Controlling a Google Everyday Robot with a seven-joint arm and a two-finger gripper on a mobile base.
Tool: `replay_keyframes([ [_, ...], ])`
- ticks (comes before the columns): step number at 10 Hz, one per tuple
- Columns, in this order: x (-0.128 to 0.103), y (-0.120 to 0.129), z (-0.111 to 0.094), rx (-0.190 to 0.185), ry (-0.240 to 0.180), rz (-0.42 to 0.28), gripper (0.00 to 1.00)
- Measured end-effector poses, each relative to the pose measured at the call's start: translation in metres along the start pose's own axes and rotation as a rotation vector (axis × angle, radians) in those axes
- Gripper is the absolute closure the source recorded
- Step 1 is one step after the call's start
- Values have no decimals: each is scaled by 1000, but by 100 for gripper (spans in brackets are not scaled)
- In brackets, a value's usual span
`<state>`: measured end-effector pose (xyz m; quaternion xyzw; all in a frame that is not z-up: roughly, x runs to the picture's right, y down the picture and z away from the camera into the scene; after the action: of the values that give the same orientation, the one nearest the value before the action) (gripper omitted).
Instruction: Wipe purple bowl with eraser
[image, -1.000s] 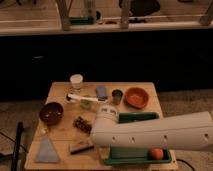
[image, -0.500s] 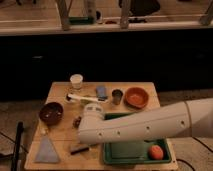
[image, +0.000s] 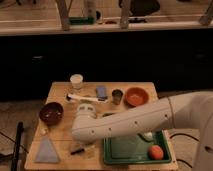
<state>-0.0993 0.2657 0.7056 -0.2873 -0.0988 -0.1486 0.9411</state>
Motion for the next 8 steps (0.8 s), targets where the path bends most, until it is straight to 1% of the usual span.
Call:
replay_keyframes([
  [2,-1,-3,13,-14,0,6,20],
  [5,-2,-8,43,-38,-2,26,20],
  [8,-5,-12,66,-66,-4,31,20],
])
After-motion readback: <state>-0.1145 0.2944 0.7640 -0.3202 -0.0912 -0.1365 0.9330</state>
